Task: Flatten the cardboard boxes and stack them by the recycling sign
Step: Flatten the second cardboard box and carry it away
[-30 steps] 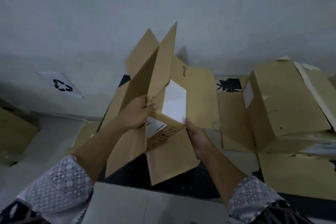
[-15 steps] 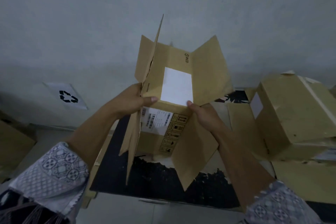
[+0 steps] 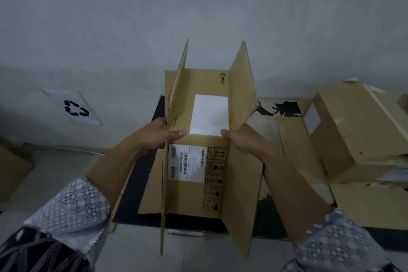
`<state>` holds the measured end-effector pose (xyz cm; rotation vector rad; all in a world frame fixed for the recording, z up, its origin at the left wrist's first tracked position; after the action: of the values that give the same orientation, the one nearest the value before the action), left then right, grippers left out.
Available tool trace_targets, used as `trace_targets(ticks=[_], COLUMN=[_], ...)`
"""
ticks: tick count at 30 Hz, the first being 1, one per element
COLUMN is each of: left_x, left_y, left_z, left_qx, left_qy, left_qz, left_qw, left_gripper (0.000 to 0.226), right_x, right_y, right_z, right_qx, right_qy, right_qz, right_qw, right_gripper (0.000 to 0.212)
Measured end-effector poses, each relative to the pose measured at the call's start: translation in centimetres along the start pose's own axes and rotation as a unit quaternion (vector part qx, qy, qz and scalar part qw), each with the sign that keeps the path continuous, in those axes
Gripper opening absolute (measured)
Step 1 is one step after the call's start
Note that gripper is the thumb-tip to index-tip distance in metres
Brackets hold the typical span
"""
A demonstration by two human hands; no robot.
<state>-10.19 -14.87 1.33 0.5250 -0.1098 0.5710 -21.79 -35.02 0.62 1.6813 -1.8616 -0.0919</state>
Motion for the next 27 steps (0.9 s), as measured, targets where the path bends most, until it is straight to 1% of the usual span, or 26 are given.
trace_targets(ticks=[2, 5, 6, 7, 8, 9, 10, 11, 13, 15, 17, 18, 19, 21, 22, 23, 24, 25, 27], left_x=[-0.3, -0.9, -0.9, -0.9, -0.8, -0.7, -0.4, -0.3, -0.3, -0.5, -0.2, 0.2, 0.4, 0.3, 0.2, 0.1, 0.4, 0.9, 2.4], left_y=[-0.3, -0.8, -1.0, -1.2, -1.4, -1.7, -2.0, -2.2, -2.7, -2.8, -2.4, -2.1, -1.8, -1.0, -0.7, -0.4, -0.4, -0.5, -0.9], left_z=[-2.2, -5.2, -6.1, -6.7, -7.3, -7.5, -7.5, -7.3, -7.2, -7.0, -6.3, -6.0, -5.7, -5.1, -5.0, -5.2, -5.9, -6.7, -7.8], left_qx=[0.015, 0.034, 0.043, 0.052, 0.059, 0.059, 0.053, 0.047, 0.042, 0.037, 0.027, 0.024, 0.026, 0.023, 0.024, 0.038, 0.063, 0.091, 0.124], left_qy=[0.004, 0.027, 0.041, 0.055, 0.071, 0.081, 0.091, 0.101, 0.112, 0.116, 0.114, 0.116, 0.12, 0.117, 0.075, 0.012, -0.052, -0.109, -0.201], left_qz=[0.01, 0.034, 0.054, 0.073, 0.093, 0.111, 0.126, 0.134, 0.137, 0.131, 0.139, 0.139, 0.126, 0.047, -0.001, -0.031, -0.034, -0.008, 0.098], left_qw=[1.0, 0.998, 0.997, 0.994, 0.991, 0.989, 0.986, 0.985, 0.983, 0.984, 0.983, 0.983, 0.984, 0.992, 0.997, 0.999, 0.996, 0.99, 0.967], left_gripper=[0.076, 0.072, 0.078, 0.088, 0.1, 0.106, 0.105, 0.096, 0.079, 0.069, 0.056, 0.056, 0.058, 0.055, 0.05, 0.05, 0.055, 0.061, 0.061], right_x=[-1.0, -1.9, -2.0, -2.1, -2.3, -2.6, -2.7, -2.7, -2.4, -1.5, -0.4, 0.1, 0.4, 0.7, 0.8, 0.9, 0.9, 0.9, 1.2], right_y=[-0.5, -1.0, -1.2, -1.3, -1.0, -0.6, -0.2, 0.1, 0.4, 0.0, -0.7, -1.0, -1.4, -2.1, -2.4, -2.6, -2.7, -2.9, -3.6], right_z=[1.0, 2.3, 3.0, 3.6, 3.8, 4.2, 4.6, 5.0, 5.3, 5.6, 5.8, 5.9, 6.1, 6.4, 6.3, 6.2, 5.9, 5.7, 5.9], right_qx=[-0.028, -0.061, -0.07, -0.079, -0.093, -0.105, -0.109, -0.107, -0.1, -0.106, -0.112, -0.114, -0.114, -0.113, -0.108, -0.1, -0.093, -0.087, -0.086], right_qy=[-0.02, -0.068, -0.099, -0.127, -0.166, -0.207, -0.237, -0.256, -0.259, -0.229, -0.186, -0.161, -0.133, -0.084, -0.067, -0.053, -0.043, -0.031, 0.022], right_qz=[-0.017, -0.023, -0.031, -0.046, -0.066, -0.094, -0.119, -0.134, -0.165, -0.149, -0.126, -0.115, -0.104, -0.083, -0.072, -0.061, -0.053, -0.046, -0.019], right_qw=[0.999, 0.996, 0.992, 0.988, 0.979, 0.968, 0.958, 0.951, 0.946, 0.956, 0.968, 0.974, 0.979, 0.987, 0.989, 0.992, 0.993, 0.995, 0.996], right_gripper=[0.049, 0.053, 0.054, 0.049, 0.04, 0.028, 0.019, 0.018, 0.035, 0.046, 0.05, 0.052, 0.054, 0.054, 0.053, 0.052, 0.05, 0.048, 0.043])
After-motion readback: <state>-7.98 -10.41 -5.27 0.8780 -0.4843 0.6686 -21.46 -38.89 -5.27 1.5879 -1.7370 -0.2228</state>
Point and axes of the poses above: each hand's wrist, its own y-axis away from the middle knuckle, its own x-axis out of the back of the hand, z = x × y, the point moved 5 cm from there along -y, towards the middle knuckle, and after that the axes turned 10 degrees about -z, right-handed, at the moved point
